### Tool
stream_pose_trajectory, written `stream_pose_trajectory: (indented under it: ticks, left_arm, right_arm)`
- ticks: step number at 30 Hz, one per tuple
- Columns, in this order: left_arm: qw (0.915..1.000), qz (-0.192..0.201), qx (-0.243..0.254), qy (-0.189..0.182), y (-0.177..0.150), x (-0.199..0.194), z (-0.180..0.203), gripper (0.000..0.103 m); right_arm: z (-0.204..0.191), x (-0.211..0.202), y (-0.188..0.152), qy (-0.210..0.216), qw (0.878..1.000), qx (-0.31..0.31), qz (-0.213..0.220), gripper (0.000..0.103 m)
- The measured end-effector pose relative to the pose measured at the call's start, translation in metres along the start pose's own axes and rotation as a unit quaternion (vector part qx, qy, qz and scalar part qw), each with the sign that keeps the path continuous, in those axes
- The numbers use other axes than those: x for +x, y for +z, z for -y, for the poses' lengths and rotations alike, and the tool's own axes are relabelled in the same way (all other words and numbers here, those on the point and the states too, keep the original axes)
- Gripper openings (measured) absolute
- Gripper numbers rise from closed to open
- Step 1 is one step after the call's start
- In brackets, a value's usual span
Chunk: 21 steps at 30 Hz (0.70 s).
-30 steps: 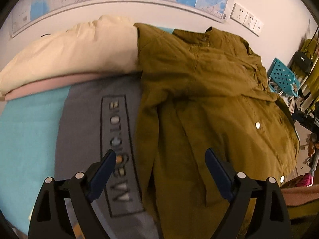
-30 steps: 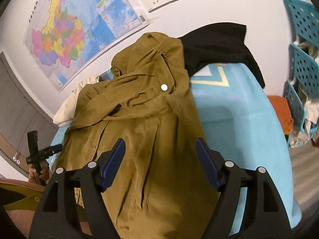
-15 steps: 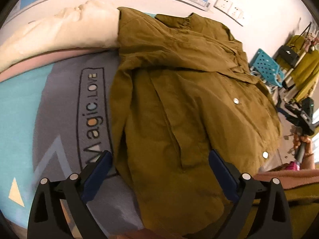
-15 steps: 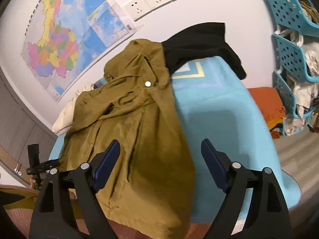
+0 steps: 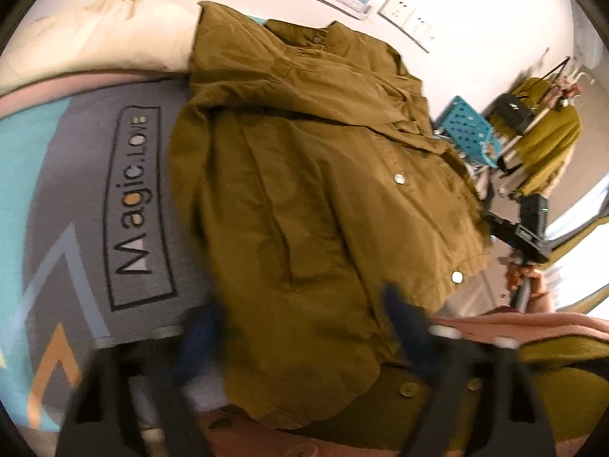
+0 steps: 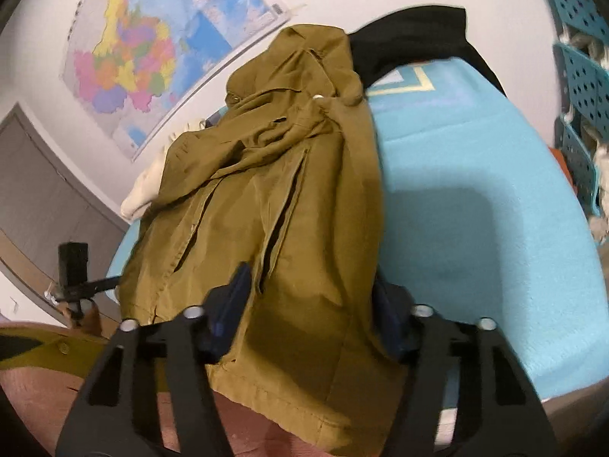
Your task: Fold large clothes
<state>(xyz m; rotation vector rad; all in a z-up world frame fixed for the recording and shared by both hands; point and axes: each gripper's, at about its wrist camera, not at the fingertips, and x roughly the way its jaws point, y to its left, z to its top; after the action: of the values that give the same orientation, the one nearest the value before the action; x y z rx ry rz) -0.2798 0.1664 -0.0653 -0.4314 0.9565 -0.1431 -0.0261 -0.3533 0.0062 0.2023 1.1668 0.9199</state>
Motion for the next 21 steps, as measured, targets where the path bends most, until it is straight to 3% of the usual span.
stream_pose_trajectory:
  ticks: [1, 2, 4, 10, 12, 14, 16, 17, 18, 19, 20, 21]
  left_arm:
    - [0.9997, -0.004, -0.013, 0.019, 0.002, 0.002, -0.003, 0.023]
    - [0.9992, 0.001, -0.019, 0.036, 0.003, 0.002, -0.005, 0.013]
    - [0.9987, 0.005, -0.032, 0.040, 0.005, -0.002, -0.008, 0.005]
    - [0.9966, 0.047, -0.029, 0.062, 0.011, -0.039, -0.003, 0.004]
    - [0.9956, 0.065, -0.026, 0.063, 0.012, -0.053, -0.004, 0.004]
    - [0.9960, 0.058, -0.024, 0.065, 0.011, -0.053, -0.009, 0.005]
    - [0.9976, 0.034, -0.026, 0.055, 0.009, -0.042, -0.015, 0.008]
    - [0.9978, 0.022, -0.033, 0.053, 0.006, -0.034, -0.021, 0.014]
    - [0.9982, 0.014, -0.041, 0.041, 0.004, -0.029, -0.027, 0.021]
    - [0.9984, 0.008, -0.047, 0.031, 0.003, -0.027, -0.031, 0.042]
    - [0.9982, 0.001, -0.057, 0.017, 0.001, -0.021, -0.034, 0.056]
    - [0.9981, -0.001, -0.059, 0.015, 0.000, -0.018, -0.035, 0.057]
  right_arm:
    - [0.001, 0.000, 0.000, 0.015, 1.000, 0.012, 0.004, 0.009]
    - [0.000, -0.001, 0.000, 0.018, 1.000, 0.010, 0.007, 0.009]
    - [-0.004, -0.005, 0.001, 0.021, 1.000, 0.005, 0.014, 0.008]
    - [-0.028, -0.050, 0.007, 0.102, 0.991, -0.006, 0.084, 0.003]
    - [-0.032, -0.052, 0.006, 0.092, 0.993, -0.021, 0.075, 0.003]
    - [-0.025, -0.043, 0.002, 0.089, 0.995, -0.009, 0.052, 0.003]
    - [-0.012, -0.026, -0.005, 0.073, 0.997, 0.011, 0.014, 0.009]
    - [-0.006, -0.018, -0.010, 0.074, 0.997, 0.019, -0.002, 0.011]
    - [-0.002, -0.016, -0.012, 0.074, 0.997, 0.023, -0.006, 0.020]
    - [0.002, -0.013, -0.015, 0.073, 0.997, 0.029, -0.009, 0.031]
    - [0.002, -0.012, -0.016, 0.075, 0.997, 0.032, -0.011, 0.038]
    - [0.003, -0.012, -0.018, 0.071, 0.997, 0.031, -0.012, 0.050]
